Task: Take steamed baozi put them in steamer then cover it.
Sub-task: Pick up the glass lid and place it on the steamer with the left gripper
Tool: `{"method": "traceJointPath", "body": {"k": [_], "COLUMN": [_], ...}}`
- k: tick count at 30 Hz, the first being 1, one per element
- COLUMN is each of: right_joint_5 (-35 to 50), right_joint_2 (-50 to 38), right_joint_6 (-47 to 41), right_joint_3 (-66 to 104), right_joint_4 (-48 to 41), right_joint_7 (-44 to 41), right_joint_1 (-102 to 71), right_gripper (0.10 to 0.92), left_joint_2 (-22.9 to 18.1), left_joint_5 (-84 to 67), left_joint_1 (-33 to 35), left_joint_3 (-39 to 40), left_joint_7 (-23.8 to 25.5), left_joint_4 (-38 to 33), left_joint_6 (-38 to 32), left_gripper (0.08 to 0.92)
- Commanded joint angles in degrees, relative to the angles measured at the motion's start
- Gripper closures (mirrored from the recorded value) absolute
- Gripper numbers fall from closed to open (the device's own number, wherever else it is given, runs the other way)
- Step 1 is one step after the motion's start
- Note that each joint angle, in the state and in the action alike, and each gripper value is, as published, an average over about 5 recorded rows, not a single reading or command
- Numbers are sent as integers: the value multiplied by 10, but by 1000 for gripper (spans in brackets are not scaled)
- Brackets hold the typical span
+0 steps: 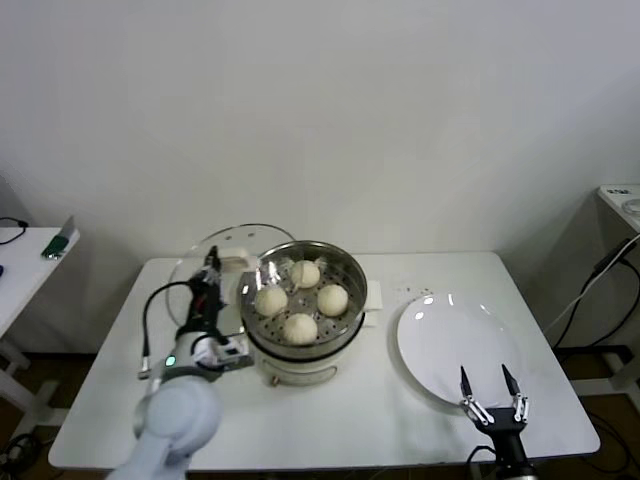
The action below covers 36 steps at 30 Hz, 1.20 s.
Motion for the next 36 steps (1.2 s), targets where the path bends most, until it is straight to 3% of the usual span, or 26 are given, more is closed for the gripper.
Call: {"method": "traceJointPath", "body": {"k": [1, 9, 18, 36], "right_joint_5": [-1, -1, 0, -1], "right_joint_2": [0, 0, 0, 3], "right_joint_6": [0, 1, 4, 10], "right_joint_3": [0, 1, 6, 9], "right_joint_4": [0, 1, 1, -3], "right_joint_7": [3, 5, 9, 8], "right_joint_1": [4, 9, 9, 10], "right_gripper": [203, 203, 203, 203], "left_joint_2": [-133, -157, -139, -126], "left_joint_5": [132, 161, 155, 150], "left_joint_1": [-74, -63, -71, -64], "left_joint_3": [150, 162, 145, 120], "left_joint_7": [44, 14, -23, -25], "left_joint_4": [59, 104, 141, 167], "left_joint_6": [42, 28, 22, 25], "left_gripper": [861, 861, 861, 861]}}
